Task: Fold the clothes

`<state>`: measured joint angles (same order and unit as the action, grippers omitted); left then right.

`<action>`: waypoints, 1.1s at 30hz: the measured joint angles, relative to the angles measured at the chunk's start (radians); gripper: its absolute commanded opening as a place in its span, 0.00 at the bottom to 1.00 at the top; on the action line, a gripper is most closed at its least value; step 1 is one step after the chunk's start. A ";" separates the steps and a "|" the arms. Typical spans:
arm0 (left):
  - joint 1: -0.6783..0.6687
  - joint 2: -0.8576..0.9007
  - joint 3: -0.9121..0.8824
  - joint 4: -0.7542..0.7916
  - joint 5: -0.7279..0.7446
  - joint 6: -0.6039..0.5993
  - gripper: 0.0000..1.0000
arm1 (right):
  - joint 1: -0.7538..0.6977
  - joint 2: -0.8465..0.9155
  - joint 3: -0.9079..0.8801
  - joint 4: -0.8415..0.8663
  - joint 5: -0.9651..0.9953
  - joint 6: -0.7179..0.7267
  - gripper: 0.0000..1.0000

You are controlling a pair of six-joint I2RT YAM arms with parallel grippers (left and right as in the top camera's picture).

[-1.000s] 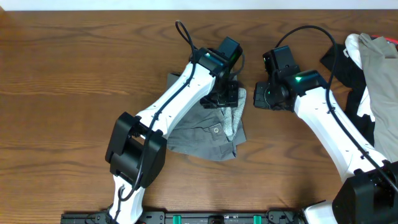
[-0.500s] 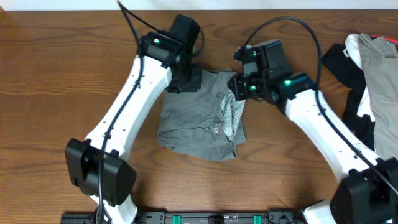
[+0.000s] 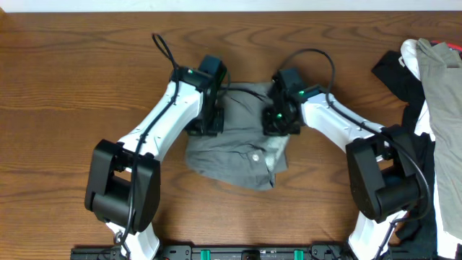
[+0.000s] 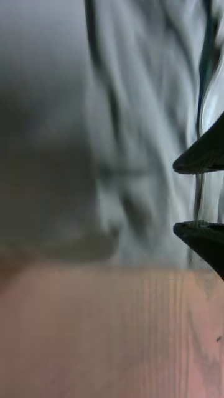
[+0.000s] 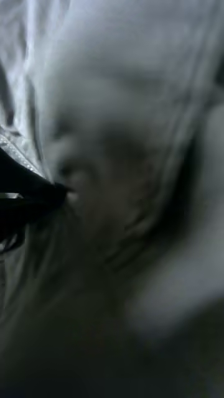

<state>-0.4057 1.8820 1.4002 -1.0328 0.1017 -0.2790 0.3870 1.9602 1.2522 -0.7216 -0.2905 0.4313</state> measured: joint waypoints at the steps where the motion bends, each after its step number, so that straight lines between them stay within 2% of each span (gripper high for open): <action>1: 0.000 0.000 -0.023 0.013 0.001 0.000 0.30 | -0.011 0.000 0.000 -0.032 0.014 0.010 0.04; 4: 0.000 0.000 -0.087 0.066 0.003 0.001 0.35 | -0.040 -0.003 0.000 -0.076 0.044 0.011 0.08; 10: 0.000 0.000 -0.138 0.130 0.003 0.007 0.35 | -0.050 -0.006 0.002 -0.077 0.057 -0.083 0.13; 14: 0.000 0.000 -0.138 0.112 0.005 0.018 0.34 | -0.053 -0.016 0.003 -0.067 0.025 -0.195 0.20; 15: 0.000 0.000 -0.138 0.097 0.011 0.023 0.30 | -0.056 -0.023 0.003 -0.064 0.005 -0.228 0.20; 17: 0.000 0.000 -0.138 0.053 0.023 0.033 0.29 | -0.064 -0.046 0.004 -0.059 -0.037 -0.282 0.22; 23: 0.000 -0.012 -0.137 0.004 0.038 0.048 0.30 | -0.068 -0.200 0.018 -0.079 -0.166 -0.375 0.25; 26: 0.000 -0.058 -0.136 0.037 0.043 0.053 0.41 | -0.053 -0.244 0.033 -0.111 -0.198 -0.391 0.27; 31: 0.000 -0.140 -0.115 0.154 0.048 0.063 0.63 | 0.037 -0.233 0.036 -0.175 -0.202 -0.407 0.44; 33: 0.000 -0.146 -0.108 0.202 0.049 0.066 0.69 | 0.075 -0.214 0.028 -0.175 -0.186 -0.409 0.44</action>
<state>-0.4057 1.7363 1.2926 -0.8310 0.1509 -0.2127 0.4622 1.7466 1.2804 -0.8970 -0.4763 0.0223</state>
